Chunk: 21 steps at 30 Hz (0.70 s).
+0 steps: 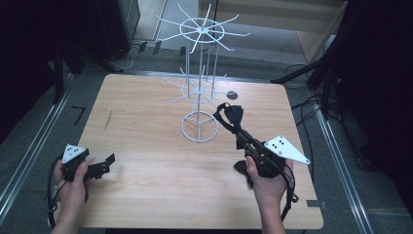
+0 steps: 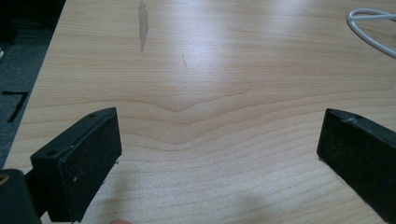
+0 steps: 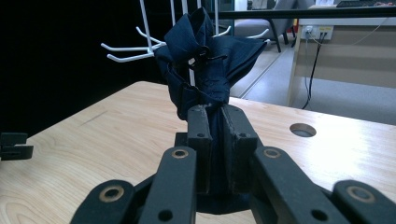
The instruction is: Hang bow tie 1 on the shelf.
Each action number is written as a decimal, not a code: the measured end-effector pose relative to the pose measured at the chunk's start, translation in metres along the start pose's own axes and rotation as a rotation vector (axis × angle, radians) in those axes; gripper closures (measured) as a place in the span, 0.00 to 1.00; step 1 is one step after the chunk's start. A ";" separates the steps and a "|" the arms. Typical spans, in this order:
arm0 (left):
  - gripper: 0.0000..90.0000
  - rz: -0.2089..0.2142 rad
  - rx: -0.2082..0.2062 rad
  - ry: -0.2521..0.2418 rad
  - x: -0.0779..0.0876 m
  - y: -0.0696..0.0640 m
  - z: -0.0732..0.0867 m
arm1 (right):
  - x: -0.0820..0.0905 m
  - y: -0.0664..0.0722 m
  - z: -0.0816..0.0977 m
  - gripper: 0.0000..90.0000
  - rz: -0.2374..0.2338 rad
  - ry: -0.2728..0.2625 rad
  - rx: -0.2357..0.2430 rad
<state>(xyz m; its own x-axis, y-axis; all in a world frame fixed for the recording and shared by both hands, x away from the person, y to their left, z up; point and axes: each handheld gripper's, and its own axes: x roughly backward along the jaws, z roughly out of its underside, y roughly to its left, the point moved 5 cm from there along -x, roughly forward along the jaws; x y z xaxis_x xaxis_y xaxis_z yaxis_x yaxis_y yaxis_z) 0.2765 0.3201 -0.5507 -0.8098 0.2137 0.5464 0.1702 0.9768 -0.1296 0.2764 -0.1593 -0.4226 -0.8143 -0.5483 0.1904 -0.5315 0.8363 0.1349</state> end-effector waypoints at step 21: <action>0.00 0.001 0.001 0.001 0.000 0.000 0.000 | -0.026 -0.008 0.004 0.93 -0.004 0.032 -0.067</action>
<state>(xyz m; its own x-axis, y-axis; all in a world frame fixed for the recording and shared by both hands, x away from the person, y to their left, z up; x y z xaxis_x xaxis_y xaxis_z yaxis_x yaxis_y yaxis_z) 0.2764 0.3202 -0.5507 -0.8089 0.2147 0.5473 0.1707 0.9766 -0.1308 0.3011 -0.1521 -0.4320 -0.8036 -0.5528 0.2205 -0.5174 0.8320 0.2003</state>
